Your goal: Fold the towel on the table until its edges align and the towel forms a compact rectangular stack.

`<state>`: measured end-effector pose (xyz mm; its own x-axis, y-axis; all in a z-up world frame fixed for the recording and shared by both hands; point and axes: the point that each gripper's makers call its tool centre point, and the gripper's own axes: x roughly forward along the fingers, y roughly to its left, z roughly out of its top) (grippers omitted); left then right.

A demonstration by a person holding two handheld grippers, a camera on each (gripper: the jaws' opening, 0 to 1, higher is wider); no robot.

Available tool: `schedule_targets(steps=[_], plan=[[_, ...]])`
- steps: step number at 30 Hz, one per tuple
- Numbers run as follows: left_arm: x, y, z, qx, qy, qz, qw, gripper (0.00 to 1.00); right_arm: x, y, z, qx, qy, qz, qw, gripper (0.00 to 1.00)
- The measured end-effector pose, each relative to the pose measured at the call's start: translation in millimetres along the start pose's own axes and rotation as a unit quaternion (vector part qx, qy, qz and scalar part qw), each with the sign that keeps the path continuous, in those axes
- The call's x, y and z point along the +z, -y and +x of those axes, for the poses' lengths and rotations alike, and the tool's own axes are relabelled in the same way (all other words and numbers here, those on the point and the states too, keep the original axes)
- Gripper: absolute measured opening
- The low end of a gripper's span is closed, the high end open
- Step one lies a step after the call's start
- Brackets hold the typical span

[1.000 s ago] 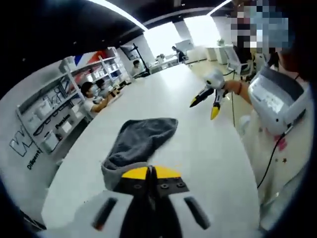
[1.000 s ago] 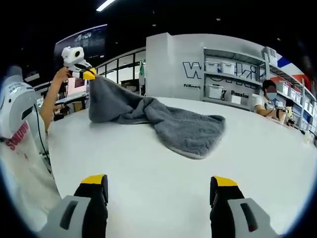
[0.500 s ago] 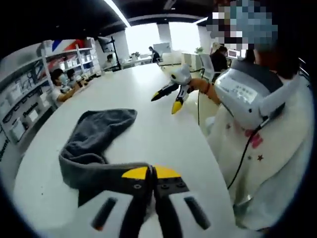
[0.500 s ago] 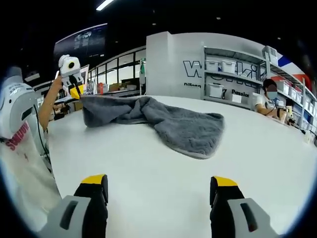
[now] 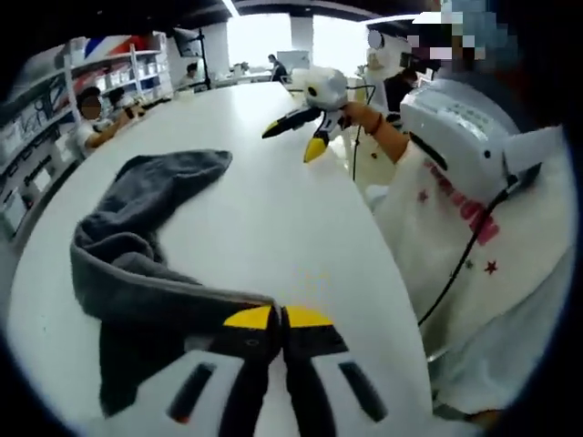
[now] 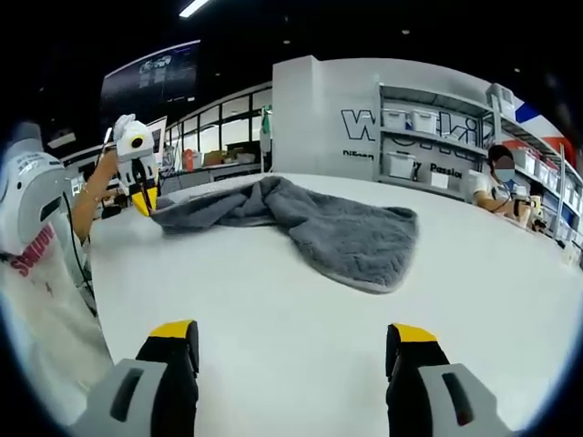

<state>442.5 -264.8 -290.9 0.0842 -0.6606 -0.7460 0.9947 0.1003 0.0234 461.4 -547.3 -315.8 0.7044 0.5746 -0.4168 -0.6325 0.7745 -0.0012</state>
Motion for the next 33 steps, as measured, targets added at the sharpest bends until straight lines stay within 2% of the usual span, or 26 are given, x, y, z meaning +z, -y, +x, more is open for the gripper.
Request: schedule_targets(steps=[4,8,14,22,28,33], plan=[[-12.7,4.2,11,-0.016,-0.032,0.001,0.9994,0.06,-0.9,1,-1,-0.002,0.000,0.001,1.0000,0.88],[-21.4,12.3,23,-0.033,-0.052,-0.008,0.9981,0.06,-1.4,2,-3,-0.004,0.000,0.002,1.0000,0.88],[-34.6,12.4,32,-0.031,-0.074,-0.017,0.9967,0.07,-2.7,1,-3,-0.003,-0.002,0.002,1.0000,0.88],[-35.5,13.6,31,-0.031,-0.073,-0.022,0.9966,0.08,-3.2,2,-3,-0.004,-0.003,0.002,1.0000,0.87],[-38.1,19.8,25,-0.025,-0.077,-0.009,0.9966,0.24,-2.7,1,-3,-0.001,-0.004,0.000,1.0000,0.87],[-38.3,13.8,14,0.005,-0.065,-0.025,0.9975,0.29,-2.1,1,-3,-0.001,-0.004,-0.001,1.0000,0.87]])
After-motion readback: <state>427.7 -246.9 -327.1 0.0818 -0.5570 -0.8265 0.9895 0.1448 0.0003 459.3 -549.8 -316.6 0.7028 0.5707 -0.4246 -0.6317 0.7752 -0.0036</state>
